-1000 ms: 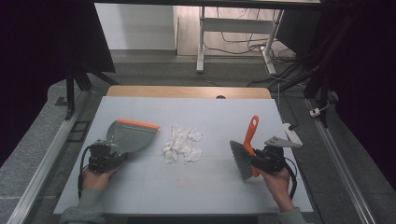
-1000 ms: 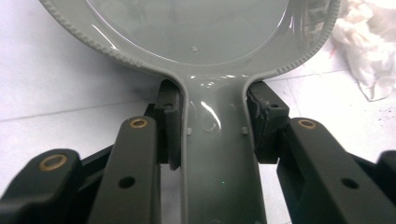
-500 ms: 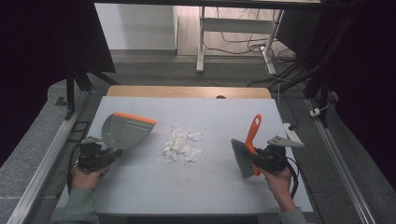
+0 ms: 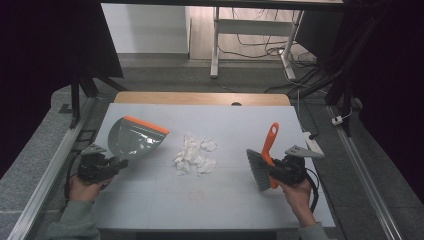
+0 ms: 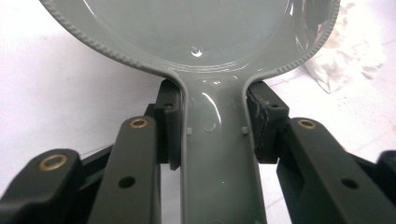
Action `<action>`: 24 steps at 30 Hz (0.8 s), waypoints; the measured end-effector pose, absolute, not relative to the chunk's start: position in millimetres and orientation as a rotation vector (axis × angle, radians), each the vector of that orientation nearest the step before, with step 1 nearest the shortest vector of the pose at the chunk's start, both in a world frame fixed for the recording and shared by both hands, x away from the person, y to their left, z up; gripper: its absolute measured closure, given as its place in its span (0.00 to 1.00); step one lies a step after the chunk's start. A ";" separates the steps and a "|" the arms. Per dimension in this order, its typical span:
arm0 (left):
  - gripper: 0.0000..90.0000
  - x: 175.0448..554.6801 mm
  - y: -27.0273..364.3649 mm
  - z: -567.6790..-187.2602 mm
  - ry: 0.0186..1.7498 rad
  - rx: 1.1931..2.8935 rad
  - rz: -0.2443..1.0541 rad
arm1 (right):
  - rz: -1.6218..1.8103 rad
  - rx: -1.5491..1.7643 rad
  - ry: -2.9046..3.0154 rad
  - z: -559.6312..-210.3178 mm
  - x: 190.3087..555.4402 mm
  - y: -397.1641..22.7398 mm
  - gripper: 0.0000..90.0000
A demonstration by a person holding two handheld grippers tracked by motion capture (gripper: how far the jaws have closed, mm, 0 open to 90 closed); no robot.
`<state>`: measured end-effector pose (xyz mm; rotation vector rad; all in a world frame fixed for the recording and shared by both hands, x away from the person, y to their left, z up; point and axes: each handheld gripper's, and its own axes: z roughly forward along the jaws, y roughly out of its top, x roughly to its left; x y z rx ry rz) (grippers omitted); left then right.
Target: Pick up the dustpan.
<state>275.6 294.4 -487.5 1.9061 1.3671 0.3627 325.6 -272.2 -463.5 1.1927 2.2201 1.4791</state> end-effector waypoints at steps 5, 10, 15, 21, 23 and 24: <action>0.69 271.1 301.7 -483.1 1.340 1.934 0.366 | 1.475 1.194 2.220 -463.8 325.2 -271.9 0.78; 0.69 267.0 309.4 -481.6 1.310 1.970 0.368 | 1.477 1.189 2.219 -463.8 324.8 -270.3 0.78; 0.69 262.1 314.0 -479.0 1.269 1.991 0.353 | 1.474 1.188 2.218 -463.6 325.1 -270.0 0.78; 0.69 255.6 311.8 -472.3 1.240 2.004 0.351 | 1.484 1.187 2.209 -461.8 326.0 -269.5 0.78; 0.69 251.4 308.8 -468.0 1.215 2.020 0.349 | 1.482 1.184 2.208 -460.9 326.0 -269.3 0.78; 0.69 250.0 307.5 -466.5 1.208 2.025 0.348 | 1.484 1.183 2.207 -460.7 325.9 -269.1 0.78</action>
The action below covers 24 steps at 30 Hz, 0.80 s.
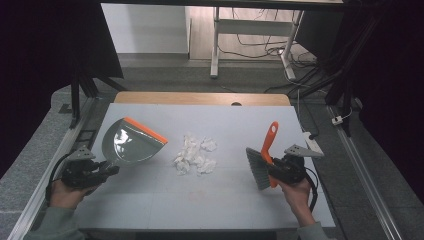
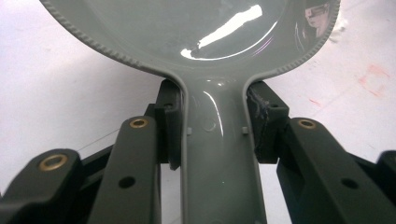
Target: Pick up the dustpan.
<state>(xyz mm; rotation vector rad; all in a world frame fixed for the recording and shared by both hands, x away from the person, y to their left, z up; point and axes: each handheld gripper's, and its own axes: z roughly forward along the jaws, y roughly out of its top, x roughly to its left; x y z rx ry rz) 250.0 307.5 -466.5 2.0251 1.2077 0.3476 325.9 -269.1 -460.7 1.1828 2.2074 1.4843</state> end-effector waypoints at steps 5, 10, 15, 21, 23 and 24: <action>0.69 243.3 299.3 -461.6 1.167 2.059 0.337 | 1.484 1.179 2.206 -460.7 325.8 -269.1 0.78; 0.69 237.4 290.6 -460.3 1.132 2.105 0.314 | 1.485 1.176 2.205 -460.4 326.0 -269.1 0.78; 0.69 232.1 282.4 -460.3 1.095 2.150 0.283 | 1.484 1.172 2.203 -460.4 325.9 -268.4 0.78; 0.69 230.4 279.7 -468.7 1.087 2.192 0.262 | 1.480 1.168 2.207 -460.5 325.8 -267.4 0.78; 0.69 230.0 279.6 -471.1 1.085 2.203 0.257 | 1.479 1.168 2.209 -460.7 325.8 -266.9 0.78; 0.69 229.8 279.9 -471.9 1.085 2.201 0.254 | 1.479 1.168 2.209 -460.7 325.8 -266.9 0.78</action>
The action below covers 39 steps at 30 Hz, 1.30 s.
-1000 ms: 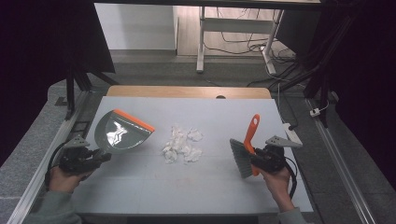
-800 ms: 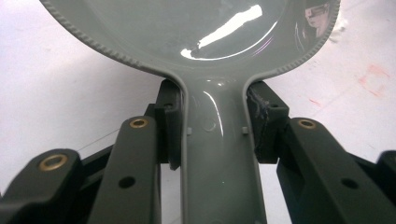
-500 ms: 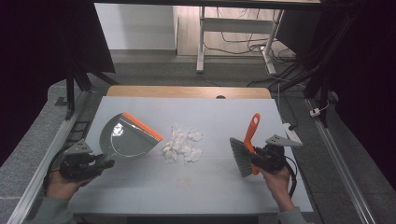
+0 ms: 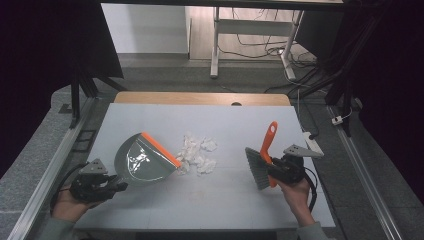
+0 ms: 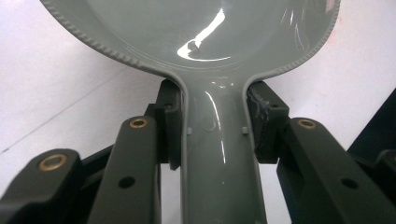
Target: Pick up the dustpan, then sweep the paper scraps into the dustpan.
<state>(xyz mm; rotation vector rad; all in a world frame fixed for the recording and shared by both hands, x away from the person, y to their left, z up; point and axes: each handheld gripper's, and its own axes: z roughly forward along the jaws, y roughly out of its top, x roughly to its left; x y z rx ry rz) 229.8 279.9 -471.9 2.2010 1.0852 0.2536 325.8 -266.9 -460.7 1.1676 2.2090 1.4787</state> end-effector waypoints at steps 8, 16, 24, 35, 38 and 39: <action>0.69 228.2 282.5 -477.6 1.086 2.218 0.228 | 1.488 1.145 2.211 -459.6 328.2 -258.7 0.78; 0.69 227.5 283.6 -487.4 1.085 2.260 0.198 | 1.505 1.130 2.230 -457.9 338.4 -243.1 0.78; 0.69 226.4 279.4 -492.6 1.046 2.291 0.169 | 1.506 1.107 2.244 -457.3 343.8 -230.5 0.78; 0.69 230.5 266.8 -501.1 1.002 2.328 0.113 | 1.504 1.079 2.268 -456.1 352.9 -213.9 0.78; 0.69 231.3 265.4 -502.6 0.996 2.335 0.106 | 1.500 1.070 2.277 -455.1 356.6 -207.3 0.78; 0.69 231.2 265.0 -502.8 0.995 2.338 0.102 | 1.503 1.069 2.276 -455.3 357.7 -205.5 0.78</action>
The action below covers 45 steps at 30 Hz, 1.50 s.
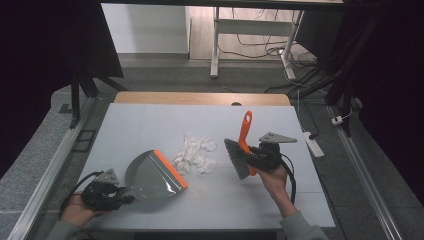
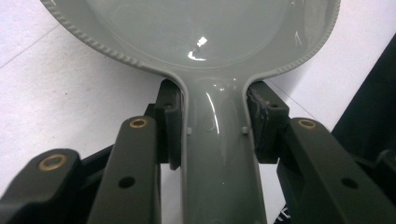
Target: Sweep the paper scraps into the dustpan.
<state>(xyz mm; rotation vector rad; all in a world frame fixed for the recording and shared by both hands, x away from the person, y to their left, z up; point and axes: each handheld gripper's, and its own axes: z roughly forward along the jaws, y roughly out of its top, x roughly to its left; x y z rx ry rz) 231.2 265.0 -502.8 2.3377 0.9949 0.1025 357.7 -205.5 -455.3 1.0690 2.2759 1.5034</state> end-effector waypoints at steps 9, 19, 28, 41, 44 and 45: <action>0.69 232.9 260.0 -505.3 0.977 2.354 0.088 | 1.507 1.063 2.289 -453.9 366.9 -194.0 0.78; 0.69 233.6 255.3 -505.0 0.975 2.356 0.085 | 1.530 1.063 2.276 -446.1 386.2 -174.3 0.78; 0.69 234.5 258.5 -505.8 0.983 2.346 0.081 | 1.488 1.103 2.267 -438.8 413.1 -157.4 0.78; 0.69 236.1 256.6 -507.3 0.975 2.349 0.068 | 1.414 1.169 2.265 -446.4 432.7 -149.1 0.78; 0.69 235.9 256.0 -507.6 0.969 2.354 0.064 | 1.379 1.182 2.278 -451.0 439.0 -145.3 0.78; 0.69 235.9 256.1 -507.7 0.969 2.354 0.060 | 1.369 1.191 2.284 -452.4 440.9 -143.8 0.78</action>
